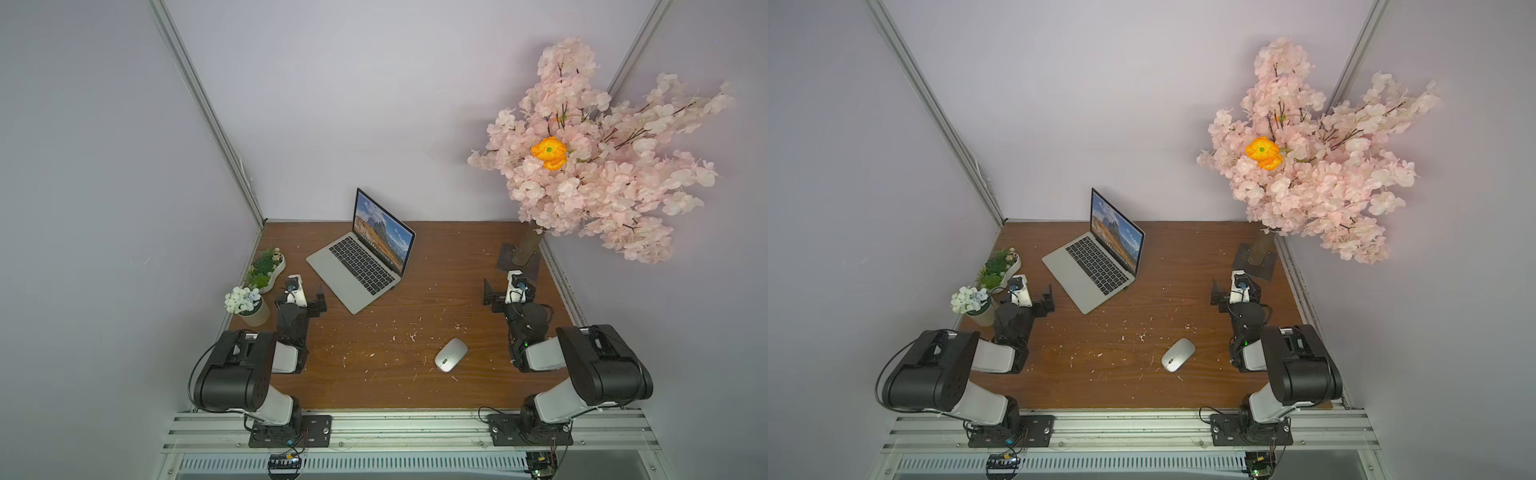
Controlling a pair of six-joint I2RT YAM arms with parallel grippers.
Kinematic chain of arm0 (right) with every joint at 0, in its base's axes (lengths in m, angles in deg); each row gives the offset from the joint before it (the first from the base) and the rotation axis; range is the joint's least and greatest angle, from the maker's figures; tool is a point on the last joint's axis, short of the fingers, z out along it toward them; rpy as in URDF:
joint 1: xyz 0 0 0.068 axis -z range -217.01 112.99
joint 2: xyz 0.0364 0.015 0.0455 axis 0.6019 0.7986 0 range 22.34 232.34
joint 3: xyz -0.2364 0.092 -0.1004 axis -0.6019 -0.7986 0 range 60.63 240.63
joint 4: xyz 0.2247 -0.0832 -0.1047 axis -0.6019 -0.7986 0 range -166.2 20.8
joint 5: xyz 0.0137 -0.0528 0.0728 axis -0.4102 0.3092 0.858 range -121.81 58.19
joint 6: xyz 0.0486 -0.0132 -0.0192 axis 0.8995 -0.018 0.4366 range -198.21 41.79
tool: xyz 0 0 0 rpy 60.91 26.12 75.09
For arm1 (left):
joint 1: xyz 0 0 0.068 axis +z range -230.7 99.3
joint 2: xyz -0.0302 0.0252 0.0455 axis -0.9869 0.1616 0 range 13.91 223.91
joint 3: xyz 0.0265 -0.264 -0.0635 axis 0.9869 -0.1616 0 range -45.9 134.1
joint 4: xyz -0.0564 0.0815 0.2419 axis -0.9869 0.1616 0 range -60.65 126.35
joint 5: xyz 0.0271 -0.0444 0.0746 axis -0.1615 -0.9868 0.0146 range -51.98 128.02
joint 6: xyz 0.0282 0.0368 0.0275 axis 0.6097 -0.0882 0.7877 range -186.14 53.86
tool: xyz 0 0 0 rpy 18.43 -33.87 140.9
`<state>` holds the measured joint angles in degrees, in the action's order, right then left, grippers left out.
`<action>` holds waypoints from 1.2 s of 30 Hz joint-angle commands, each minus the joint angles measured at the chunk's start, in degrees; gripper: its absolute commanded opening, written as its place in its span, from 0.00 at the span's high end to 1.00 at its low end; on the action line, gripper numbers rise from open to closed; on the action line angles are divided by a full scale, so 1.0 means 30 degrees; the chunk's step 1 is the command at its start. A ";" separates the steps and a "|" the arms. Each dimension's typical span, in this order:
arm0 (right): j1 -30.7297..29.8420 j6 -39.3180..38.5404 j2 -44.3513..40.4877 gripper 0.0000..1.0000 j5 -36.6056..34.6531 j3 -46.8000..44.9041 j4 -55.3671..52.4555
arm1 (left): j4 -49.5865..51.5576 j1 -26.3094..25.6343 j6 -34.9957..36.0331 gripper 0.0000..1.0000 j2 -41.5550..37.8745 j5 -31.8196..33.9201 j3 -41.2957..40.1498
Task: Remove the wireless mouse receiver from the laptop
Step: Pick up the mouse from the center of the board.
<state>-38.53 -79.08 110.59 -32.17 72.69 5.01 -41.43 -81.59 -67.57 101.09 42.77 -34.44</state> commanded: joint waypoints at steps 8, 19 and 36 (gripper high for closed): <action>0.0068 0.0045 0.0083 0.00 0.0120 0.0142 0.0514 | -0.0341 -0.0123 0.0079 0.02 0.0137 0.0261 0.0339; 0.0056 0.0052 0.0062 0.00 0.0120 0.0142 0.0488 | -0.0351 -0.0122 0.0085 0.02 0.0128 0.0265 0.0343; 0.0063 0.0083 0.0055 0.00 0.0120 0.0142 0.0457 | 0.4403 0.0046 0.0203 0.02 -0.3376 -0.0355 0.1728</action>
<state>-38.53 -79.08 110.59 -32.02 72.69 5.19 -35.51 -81.59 -67.42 95.76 42.40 -32.78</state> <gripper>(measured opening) 0.995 0.979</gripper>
